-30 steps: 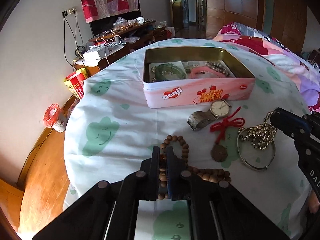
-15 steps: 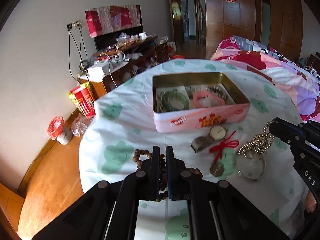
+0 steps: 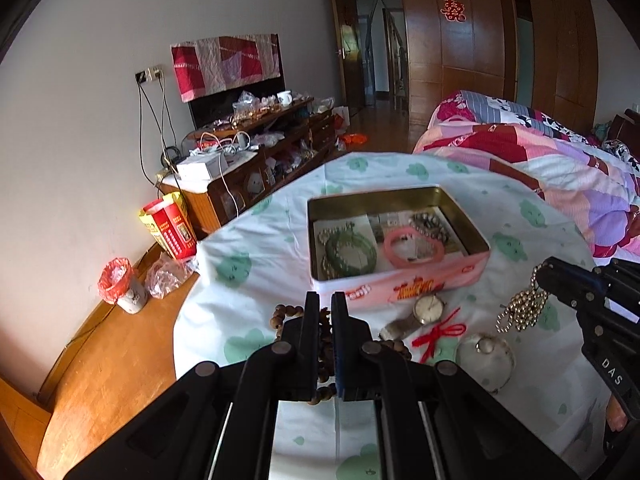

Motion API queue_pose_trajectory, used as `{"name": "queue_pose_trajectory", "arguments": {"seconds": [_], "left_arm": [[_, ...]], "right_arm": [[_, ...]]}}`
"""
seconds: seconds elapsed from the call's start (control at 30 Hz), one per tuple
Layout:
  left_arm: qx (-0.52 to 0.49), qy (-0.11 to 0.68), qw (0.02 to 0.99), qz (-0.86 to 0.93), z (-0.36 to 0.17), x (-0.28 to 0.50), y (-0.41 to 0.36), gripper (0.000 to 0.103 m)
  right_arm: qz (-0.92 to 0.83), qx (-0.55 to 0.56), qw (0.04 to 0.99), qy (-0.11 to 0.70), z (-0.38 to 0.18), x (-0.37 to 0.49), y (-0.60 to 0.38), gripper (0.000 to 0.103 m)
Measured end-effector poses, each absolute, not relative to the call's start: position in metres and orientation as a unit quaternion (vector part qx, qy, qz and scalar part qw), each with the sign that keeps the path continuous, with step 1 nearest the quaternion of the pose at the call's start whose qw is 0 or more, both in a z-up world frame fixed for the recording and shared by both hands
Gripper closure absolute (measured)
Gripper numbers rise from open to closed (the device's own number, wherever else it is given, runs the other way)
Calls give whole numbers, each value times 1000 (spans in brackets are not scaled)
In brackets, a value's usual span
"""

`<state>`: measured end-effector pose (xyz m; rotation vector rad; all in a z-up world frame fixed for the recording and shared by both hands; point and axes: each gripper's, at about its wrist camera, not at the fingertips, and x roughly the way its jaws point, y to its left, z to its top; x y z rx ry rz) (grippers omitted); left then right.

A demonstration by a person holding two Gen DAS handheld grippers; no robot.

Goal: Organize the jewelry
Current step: 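Lift the wooden beads and silver bead necklace and carry both over the pink tin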

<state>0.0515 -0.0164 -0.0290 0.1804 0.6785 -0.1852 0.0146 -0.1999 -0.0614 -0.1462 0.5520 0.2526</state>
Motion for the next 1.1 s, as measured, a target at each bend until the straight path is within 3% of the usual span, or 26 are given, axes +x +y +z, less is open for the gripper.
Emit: {"name": "queue_pose_trajectory", "arguments": {"seconds": [0.63,1.1], "left_arm": [[109,287,948,-80,13,100,-31,98],[113,298,945,-73,7,141,-44,98]], "right_arm": [[110,-99,958,244,-27,54,-210,96],[109,-113,958,239,-15,86,-209,96]]}}
